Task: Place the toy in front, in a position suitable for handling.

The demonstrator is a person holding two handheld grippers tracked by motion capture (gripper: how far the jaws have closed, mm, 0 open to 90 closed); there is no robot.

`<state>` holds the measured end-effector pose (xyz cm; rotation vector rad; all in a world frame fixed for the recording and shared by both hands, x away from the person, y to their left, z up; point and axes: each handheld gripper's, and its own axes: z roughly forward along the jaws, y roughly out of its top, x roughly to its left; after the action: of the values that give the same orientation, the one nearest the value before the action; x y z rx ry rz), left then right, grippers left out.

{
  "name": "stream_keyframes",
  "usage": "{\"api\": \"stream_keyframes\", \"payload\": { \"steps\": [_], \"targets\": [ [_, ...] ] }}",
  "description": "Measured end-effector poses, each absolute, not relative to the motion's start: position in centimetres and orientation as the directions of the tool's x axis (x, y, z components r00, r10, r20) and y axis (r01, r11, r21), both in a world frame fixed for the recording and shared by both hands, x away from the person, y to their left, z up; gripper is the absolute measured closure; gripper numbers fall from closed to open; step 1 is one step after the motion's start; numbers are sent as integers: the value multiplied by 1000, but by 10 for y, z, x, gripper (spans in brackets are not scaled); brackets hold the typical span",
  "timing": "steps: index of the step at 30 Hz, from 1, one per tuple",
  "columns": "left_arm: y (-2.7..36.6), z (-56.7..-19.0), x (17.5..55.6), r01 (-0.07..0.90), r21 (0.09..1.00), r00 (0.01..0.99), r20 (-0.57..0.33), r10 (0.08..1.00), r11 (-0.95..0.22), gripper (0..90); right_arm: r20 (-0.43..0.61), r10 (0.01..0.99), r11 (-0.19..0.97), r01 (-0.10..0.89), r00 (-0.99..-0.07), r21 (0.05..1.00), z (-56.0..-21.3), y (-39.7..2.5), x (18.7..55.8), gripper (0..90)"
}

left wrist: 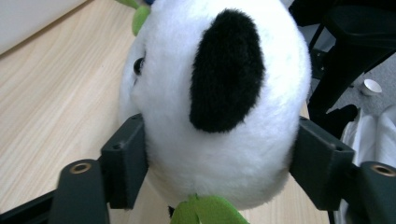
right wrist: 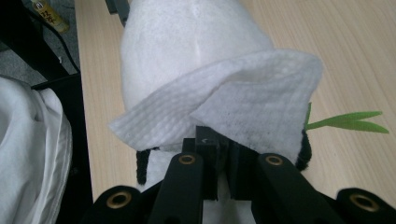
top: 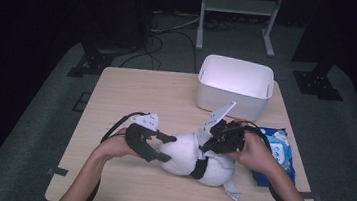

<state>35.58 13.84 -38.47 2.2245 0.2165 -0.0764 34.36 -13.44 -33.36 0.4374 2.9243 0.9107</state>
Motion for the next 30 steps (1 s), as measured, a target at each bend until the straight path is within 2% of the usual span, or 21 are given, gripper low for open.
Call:
{"api": "stream_keyframes", "payload": {
  "steps": [8,14,17,18,22,30],
  "targets": [
    [136,-395,359,226,777,974,-174,145,-588,106,49,286,782,263,-957,565,-335,-141,340,840],
    [127,-411,361,245,756,969,-212,127,-607,32,55,293,773,270,-955,574,-335,-150,339,840],
    [122,-415,362,240,759,970,-215,115,-605,32,56,294,772,272,-954,574,-336,-151,339,840],
    [120,-417,362,245,764,968,-229,104,-597,126,46,303,775,274,-952,569,-336,-151,339,838],
    [125,-409,363,246,789,969,-217,118,-564,232,56,308,759,281,-950,587,-335,-154,340,838],
    [137,-363,354,178,809,983,-115,145,-560,247,68,296,723,270,-953,636,-327,-153,339,839]
  ]
}}
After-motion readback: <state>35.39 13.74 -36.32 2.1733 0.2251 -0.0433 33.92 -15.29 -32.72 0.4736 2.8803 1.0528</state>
